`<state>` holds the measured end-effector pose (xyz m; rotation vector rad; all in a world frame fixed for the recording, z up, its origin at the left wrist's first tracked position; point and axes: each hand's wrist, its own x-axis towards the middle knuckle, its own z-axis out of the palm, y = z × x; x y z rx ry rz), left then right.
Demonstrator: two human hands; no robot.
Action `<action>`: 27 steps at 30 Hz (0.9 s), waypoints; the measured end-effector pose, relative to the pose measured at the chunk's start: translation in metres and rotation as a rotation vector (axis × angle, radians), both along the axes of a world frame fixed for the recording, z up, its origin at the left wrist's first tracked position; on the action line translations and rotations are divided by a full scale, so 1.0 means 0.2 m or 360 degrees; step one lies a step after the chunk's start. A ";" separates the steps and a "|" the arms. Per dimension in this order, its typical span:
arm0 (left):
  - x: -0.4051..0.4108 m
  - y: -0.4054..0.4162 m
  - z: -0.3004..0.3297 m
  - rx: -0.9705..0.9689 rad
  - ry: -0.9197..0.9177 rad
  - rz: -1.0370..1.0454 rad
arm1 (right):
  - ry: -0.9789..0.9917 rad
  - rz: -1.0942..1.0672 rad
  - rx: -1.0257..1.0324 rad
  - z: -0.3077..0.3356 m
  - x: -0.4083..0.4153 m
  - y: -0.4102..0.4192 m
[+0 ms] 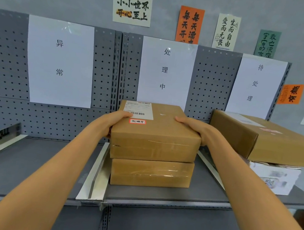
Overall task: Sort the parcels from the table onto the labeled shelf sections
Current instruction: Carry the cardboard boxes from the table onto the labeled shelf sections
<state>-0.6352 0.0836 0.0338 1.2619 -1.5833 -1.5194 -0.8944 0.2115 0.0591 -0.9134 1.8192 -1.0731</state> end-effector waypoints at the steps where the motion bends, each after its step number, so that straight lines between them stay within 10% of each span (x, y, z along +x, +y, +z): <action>1: 0.00 0.00 0.00 0.0002 -0.0012 0.0005 | 0.0010 -0.0005 0.0008 0.00 -0.01 0.00; 27: -0.04 0.08 0.01 0.0139 -0.0170 0.0086 | 0.0209 -0.0036 0.0160 -0.03 -0.04 0.01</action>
